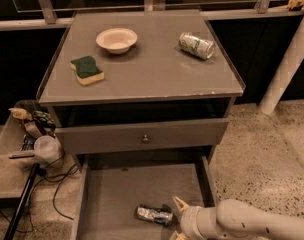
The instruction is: Pick redbull can from middle drawer and place on counter
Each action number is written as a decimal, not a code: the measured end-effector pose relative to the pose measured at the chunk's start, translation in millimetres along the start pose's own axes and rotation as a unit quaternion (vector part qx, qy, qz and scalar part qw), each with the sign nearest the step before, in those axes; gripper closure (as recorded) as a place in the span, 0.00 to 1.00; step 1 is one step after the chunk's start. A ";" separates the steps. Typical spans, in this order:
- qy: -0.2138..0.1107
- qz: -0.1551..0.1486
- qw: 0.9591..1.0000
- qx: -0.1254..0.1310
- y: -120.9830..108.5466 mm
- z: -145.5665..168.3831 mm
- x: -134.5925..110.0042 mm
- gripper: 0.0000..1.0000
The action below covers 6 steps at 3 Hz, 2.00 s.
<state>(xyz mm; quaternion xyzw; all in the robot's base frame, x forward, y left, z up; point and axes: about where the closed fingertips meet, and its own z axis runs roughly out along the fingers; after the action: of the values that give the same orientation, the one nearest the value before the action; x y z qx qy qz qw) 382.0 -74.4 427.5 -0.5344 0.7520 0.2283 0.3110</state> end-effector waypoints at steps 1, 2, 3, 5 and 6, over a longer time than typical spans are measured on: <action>-0.006 -0.011 1.000 0.012 -9.4 18.4 -0.5 0.00; -0.025 -0.022 0.999 0.029 -32.2 24.2 -20.7 0.00; -0.042 -0.035 0.997 0.051 -59.4 23.1 -44.6 0.00; -0.034 -0.035 0.998 0.051 -60.9 25.4 -39.2 0.00; -0.025 -0.037 0.998 0.044 -60.9 35.5 -33.3 0.00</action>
Offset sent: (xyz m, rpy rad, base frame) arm 0.0804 0.0291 0.0146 0.0554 -0.1545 -0.0298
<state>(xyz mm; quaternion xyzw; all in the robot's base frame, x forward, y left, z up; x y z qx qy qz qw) 455.5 -48.1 425.6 -0.5421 0.7330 0.1964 0.3609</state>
